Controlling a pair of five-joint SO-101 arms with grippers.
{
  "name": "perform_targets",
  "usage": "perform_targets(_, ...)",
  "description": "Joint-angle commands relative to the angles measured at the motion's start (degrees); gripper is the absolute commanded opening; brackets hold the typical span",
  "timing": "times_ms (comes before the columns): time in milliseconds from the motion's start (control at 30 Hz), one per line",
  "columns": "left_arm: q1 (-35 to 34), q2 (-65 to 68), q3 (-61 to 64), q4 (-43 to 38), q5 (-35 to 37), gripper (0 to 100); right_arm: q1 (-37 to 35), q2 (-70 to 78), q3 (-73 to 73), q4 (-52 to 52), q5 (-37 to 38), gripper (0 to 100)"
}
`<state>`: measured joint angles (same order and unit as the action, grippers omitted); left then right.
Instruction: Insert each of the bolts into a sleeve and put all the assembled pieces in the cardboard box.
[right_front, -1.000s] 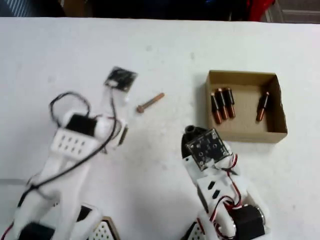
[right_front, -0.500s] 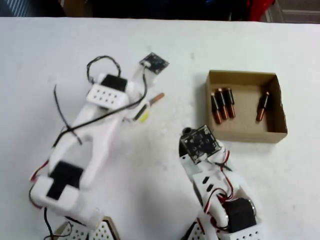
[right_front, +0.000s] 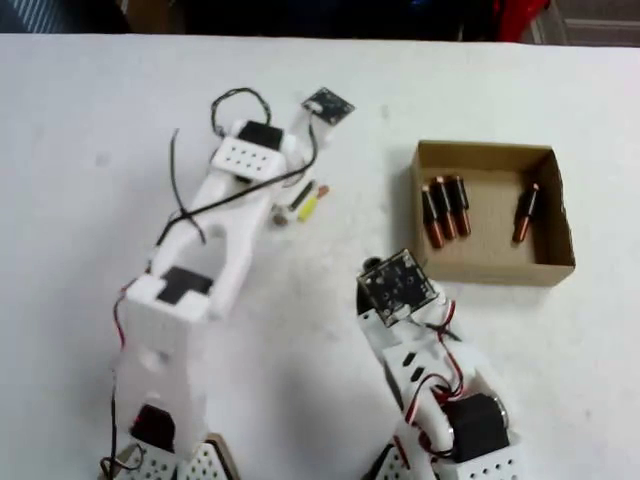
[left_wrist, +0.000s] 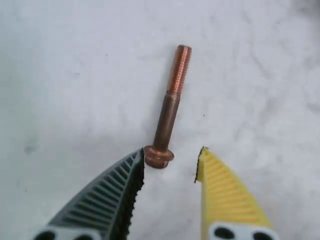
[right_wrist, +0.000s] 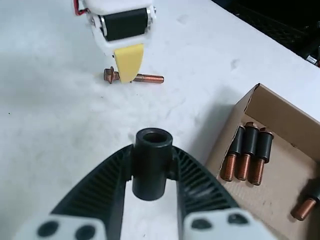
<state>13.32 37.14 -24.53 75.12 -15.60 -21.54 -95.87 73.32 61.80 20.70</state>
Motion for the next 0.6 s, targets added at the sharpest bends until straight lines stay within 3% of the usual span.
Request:
perform_targets(0,1.7,3.3,-8.0,0.8,-0.7,20,0.3,-0.7,-0.5,-1.5,-0.5,1.6)
perform_targets(567,1.2,19.1,-27.1,18.7,-0.8,20,0.4,-0.7,-0.4,-1.4,-0.5,1.6)
